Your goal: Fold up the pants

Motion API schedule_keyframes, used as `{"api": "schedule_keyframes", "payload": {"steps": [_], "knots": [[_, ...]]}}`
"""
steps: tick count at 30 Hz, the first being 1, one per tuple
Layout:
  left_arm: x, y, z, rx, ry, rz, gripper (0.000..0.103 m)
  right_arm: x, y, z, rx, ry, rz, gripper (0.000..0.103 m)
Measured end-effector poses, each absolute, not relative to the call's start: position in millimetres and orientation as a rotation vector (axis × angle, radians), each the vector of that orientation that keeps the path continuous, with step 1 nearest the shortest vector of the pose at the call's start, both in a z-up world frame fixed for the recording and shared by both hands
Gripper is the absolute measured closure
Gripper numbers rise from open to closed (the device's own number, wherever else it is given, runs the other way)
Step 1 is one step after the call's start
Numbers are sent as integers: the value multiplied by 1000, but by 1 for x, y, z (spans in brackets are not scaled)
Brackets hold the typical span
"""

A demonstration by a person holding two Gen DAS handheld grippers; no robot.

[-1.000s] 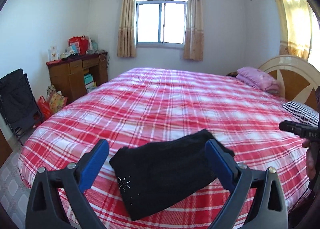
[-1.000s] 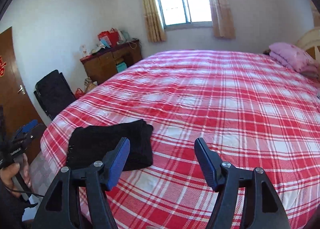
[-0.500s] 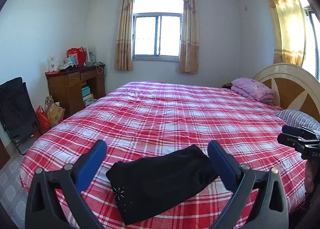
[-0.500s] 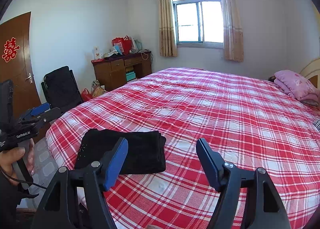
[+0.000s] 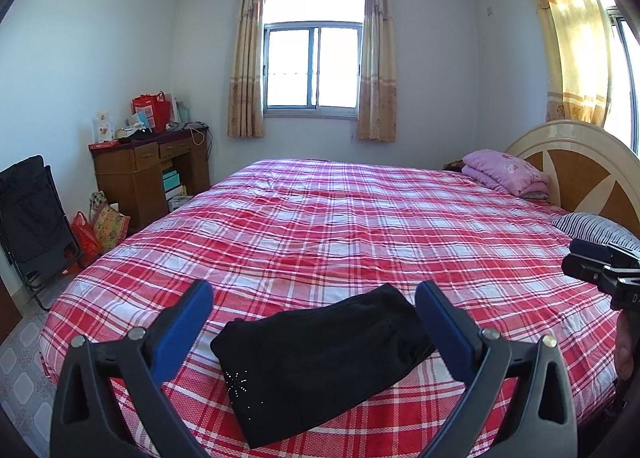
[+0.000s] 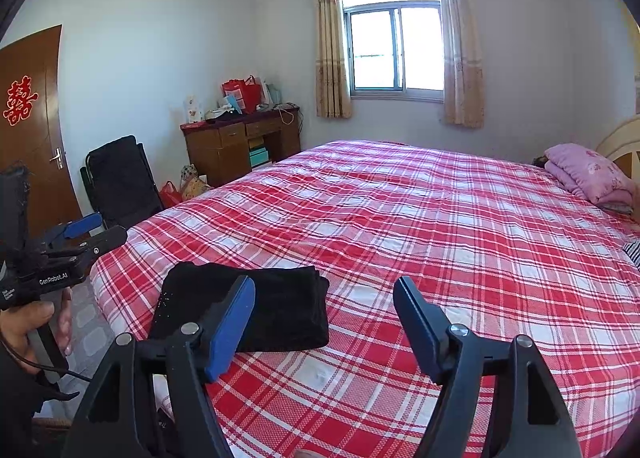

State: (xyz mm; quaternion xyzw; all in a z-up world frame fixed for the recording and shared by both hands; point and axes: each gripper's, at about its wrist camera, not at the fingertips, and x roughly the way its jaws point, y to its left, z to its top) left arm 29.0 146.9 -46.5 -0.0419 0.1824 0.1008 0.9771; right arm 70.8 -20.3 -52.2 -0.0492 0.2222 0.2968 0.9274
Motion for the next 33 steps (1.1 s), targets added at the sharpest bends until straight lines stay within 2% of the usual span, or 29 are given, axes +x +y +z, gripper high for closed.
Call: {"api": "schedule_keyframes", "payload": {"steps": [33], "knots": [[42,149,-55,-89,435,223,0,69,-14,-58,-124,452,616,29]]}}
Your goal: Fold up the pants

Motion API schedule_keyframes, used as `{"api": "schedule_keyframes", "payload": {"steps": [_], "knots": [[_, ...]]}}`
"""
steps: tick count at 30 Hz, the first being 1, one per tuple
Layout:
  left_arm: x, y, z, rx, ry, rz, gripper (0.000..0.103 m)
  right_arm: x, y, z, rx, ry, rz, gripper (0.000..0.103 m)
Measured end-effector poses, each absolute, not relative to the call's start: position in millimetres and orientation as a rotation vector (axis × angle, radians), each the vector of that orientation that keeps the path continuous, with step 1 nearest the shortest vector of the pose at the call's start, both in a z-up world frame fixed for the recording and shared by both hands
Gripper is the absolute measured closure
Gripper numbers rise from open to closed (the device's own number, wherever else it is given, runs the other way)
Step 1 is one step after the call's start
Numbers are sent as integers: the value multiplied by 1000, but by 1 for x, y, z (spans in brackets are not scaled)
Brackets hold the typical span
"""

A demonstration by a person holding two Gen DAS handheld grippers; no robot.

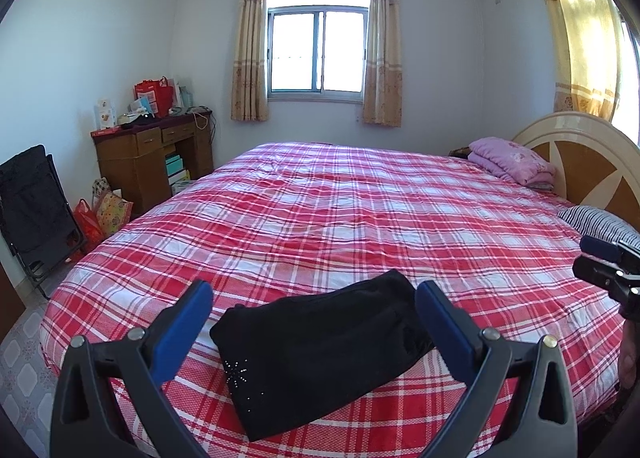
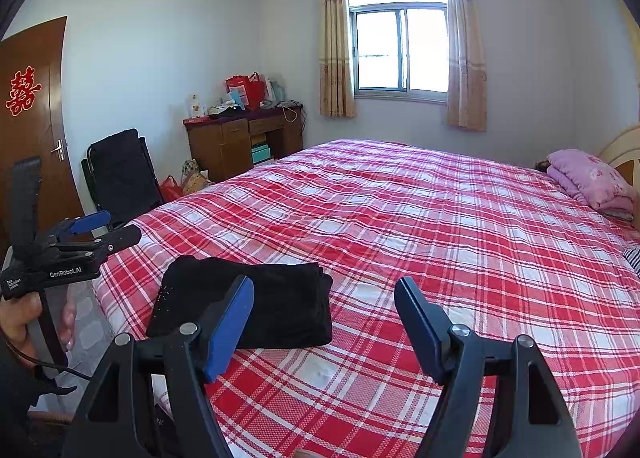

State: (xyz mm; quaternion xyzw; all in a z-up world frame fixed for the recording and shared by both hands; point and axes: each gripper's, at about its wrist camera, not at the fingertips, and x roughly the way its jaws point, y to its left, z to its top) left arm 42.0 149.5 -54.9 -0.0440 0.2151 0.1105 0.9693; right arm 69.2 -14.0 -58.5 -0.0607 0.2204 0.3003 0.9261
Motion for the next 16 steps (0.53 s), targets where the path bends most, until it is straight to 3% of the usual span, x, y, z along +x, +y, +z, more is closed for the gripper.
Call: {"api": "schedule_keyframes", "payload": {"steps": [16], "knots": [[45,144,-63,-40,437,207,0,66,-3,-65,-161,460,622,28]]}}
